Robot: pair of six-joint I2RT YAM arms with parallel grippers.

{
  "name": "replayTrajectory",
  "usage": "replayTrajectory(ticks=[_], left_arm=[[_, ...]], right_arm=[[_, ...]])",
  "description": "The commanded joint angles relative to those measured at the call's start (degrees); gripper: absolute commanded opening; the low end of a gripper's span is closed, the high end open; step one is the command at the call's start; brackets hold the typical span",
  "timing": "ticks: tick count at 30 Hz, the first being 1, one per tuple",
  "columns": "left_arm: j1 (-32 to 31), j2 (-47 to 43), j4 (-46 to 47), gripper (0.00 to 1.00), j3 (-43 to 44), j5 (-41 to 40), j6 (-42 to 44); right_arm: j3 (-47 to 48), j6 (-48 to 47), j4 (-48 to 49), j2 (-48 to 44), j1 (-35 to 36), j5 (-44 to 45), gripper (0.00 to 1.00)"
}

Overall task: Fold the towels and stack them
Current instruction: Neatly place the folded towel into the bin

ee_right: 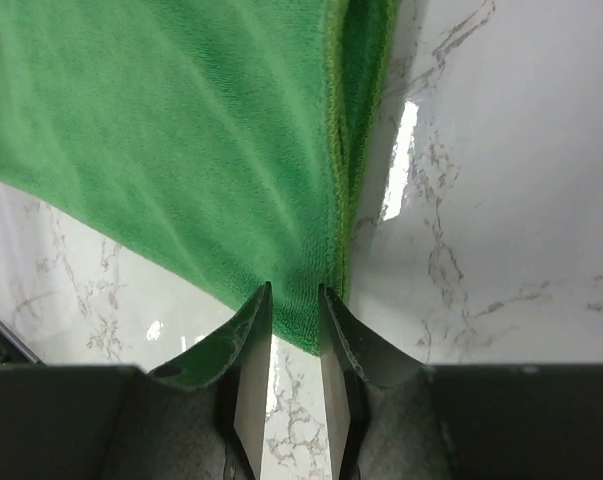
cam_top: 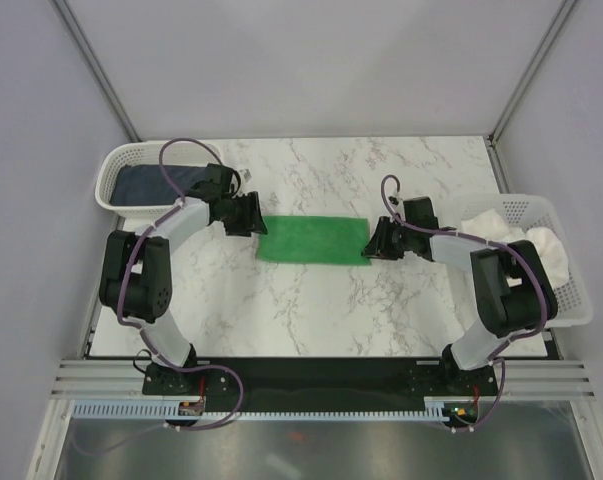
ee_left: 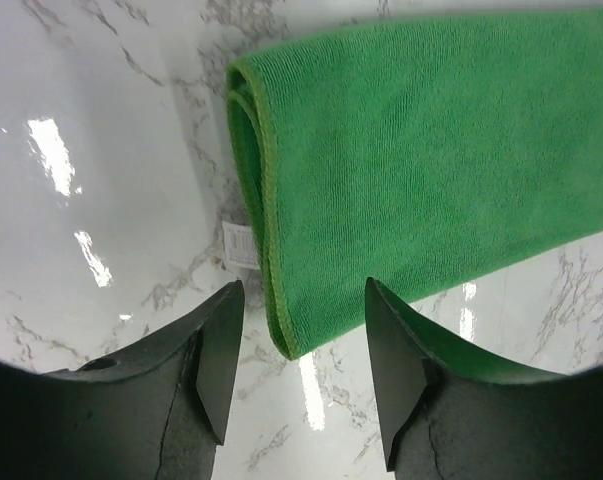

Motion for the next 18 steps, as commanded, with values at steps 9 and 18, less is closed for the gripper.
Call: replayTrajectory(ticks=[9, 18], left_arm=[[2.36, 11.54, 4.17, 0.6, 3.77, 8.08, -0.79], [0.51, 14.53, 6.73, 0.58, 2.71, 8.7, -3.78]], right_arm=[[8.42, -1.26, -7.37, -17.34, 0.27, 3.32, 0.6], [10.97, -0.82, -8.78, -21.92, 0.19, 4.64, 0.69]])
